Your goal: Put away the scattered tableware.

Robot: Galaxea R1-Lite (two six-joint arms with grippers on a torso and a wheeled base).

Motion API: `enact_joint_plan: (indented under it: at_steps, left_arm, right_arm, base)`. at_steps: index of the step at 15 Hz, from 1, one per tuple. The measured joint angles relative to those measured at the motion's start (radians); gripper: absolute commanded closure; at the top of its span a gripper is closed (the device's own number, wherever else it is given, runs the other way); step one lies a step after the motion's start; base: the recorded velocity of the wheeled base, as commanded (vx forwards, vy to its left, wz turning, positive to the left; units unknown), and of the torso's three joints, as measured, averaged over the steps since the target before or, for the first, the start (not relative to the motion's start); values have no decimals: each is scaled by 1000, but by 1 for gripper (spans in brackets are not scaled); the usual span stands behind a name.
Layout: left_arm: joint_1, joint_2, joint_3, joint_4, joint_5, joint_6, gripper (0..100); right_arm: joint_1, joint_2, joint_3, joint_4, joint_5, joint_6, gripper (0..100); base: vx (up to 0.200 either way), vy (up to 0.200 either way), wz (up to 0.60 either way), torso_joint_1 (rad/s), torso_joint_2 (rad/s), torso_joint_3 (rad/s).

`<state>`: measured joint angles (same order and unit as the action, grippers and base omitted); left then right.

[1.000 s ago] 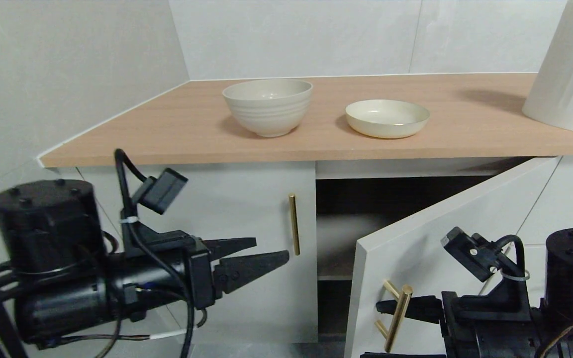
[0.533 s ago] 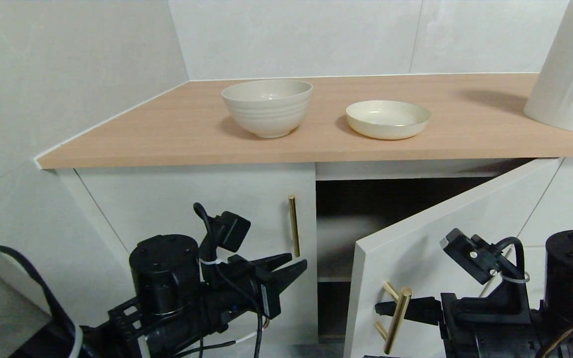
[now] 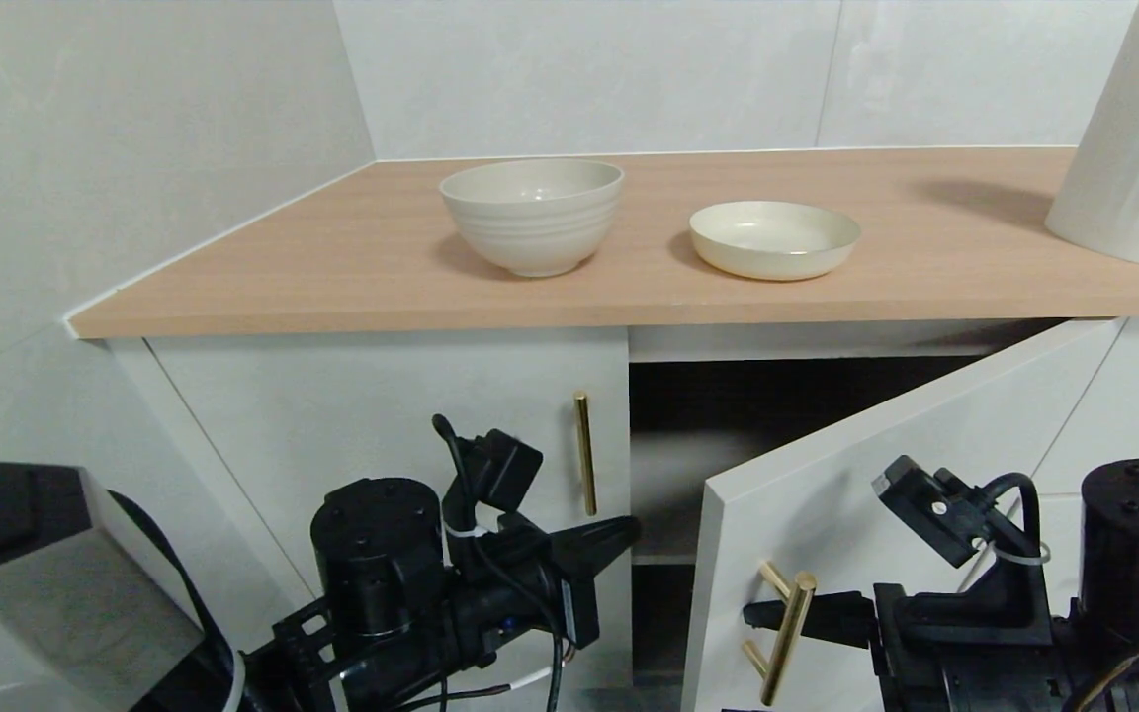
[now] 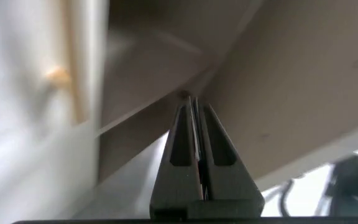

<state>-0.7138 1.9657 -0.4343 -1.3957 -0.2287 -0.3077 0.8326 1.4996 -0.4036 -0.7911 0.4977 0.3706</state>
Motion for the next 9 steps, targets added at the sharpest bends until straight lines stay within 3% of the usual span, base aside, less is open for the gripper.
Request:
enact_joint_plan:
  at_steps: [2,5,9]
  left_arm:
    - [-28,5,-37,21,-22,12,100]
    - [-60,27,-94,98,-100,73,100]
    - [-108,48,-125,81,-129,81,100]
  right_arm:
    - [-1,1,0,0,0,0,0]
    - [-1,-1,0,1,-4,-1,0]
    - [-6,-9,9,1,-33,-7,0]
  base:
    - [0,0,0,0,0,0]
    - [0,0,0,0,0,0]
    - [0,0,0,0,0,0]
